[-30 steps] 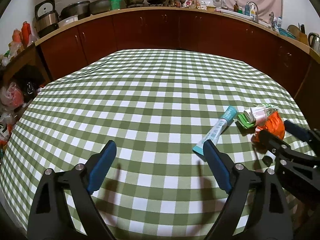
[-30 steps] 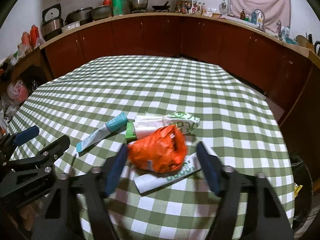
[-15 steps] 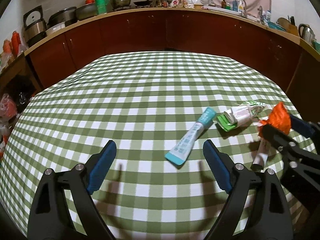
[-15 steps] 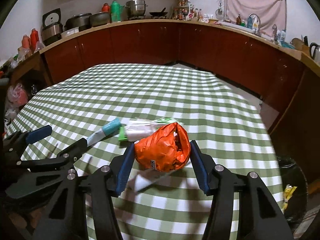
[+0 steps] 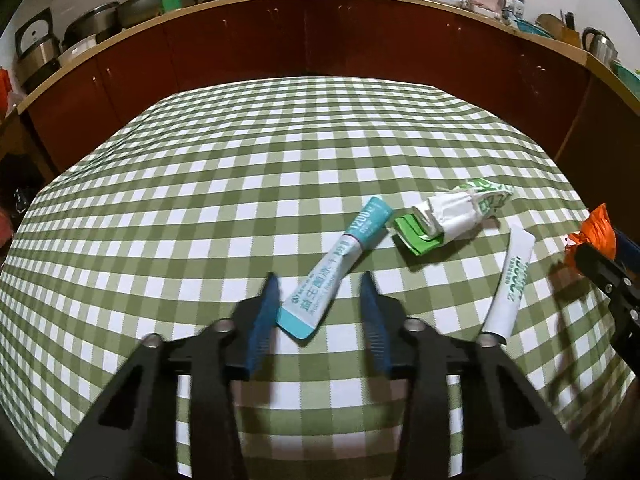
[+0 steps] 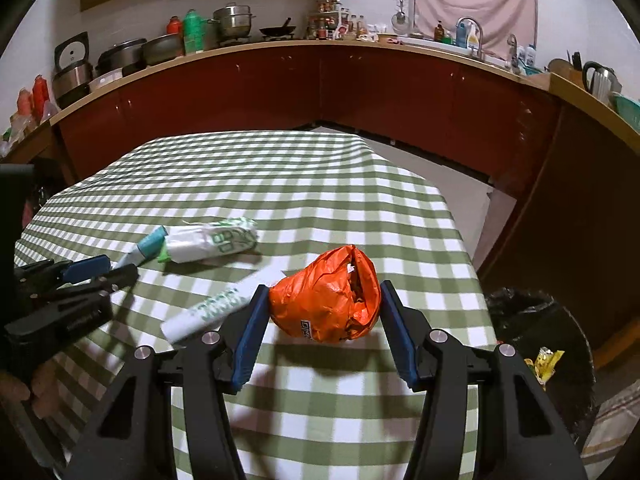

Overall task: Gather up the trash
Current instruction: 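Grasp the teal-capped white tube with the left tool, then carry the orange bag and teal-capped tube over the bin and open both tools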

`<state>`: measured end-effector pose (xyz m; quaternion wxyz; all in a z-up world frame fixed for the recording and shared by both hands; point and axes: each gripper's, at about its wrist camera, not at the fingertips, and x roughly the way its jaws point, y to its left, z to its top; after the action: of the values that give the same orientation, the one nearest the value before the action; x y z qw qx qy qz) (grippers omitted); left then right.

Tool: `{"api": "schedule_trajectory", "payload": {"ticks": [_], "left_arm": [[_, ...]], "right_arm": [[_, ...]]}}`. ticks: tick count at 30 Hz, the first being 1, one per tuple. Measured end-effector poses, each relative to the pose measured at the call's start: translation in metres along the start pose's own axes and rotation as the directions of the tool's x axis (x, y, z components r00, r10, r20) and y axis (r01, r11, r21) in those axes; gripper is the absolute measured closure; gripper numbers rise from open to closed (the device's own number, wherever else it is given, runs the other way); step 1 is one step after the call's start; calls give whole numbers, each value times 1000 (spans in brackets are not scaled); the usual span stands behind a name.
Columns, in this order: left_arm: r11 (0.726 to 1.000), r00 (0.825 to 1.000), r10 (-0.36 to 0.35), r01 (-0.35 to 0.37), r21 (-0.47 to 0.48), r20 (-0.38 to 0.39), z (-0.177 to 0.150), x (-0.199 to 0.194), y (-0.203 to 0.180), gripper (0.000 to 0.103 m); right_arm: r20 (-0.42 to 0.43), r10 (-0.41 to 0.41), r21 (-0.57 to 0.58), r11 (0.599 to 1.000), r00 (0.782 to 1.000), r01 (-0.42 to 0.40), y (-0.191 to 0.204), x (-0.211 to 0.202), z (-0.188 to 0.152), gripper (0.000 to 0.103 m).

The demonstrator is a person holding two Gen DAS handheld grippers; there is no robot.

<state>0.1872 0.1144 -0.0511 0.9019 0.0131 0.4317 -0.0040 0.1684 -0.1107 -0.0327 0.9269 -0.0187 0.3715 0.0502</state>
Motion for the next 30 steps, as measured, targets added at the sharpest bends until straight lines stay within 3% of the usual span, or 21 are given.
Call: {"api": "schedule_trajectory", "payload": {"ticks": [1,4,19,30], "left_arm": [[1000,1000,-3,3,10,3,-1,-1,-2,82],[999,1000,9,-10,44,17,-4,-3,-9,87],[1000,997,-22,21,14,70,-21,-47,-32,92],[985,985,-141,130,112,99,-20,-70,-118,93]], "right_arm": [[-1,-2,3,1000,1000,2,-2,0,-2,48],[-5,-4,14,1000,1000,4,-5,0,-4,48],[26,-53,64,997,998,52,-47,-28,-24,48],[39,-163,137,978,986,156,-109,-51,-38,48]]}}
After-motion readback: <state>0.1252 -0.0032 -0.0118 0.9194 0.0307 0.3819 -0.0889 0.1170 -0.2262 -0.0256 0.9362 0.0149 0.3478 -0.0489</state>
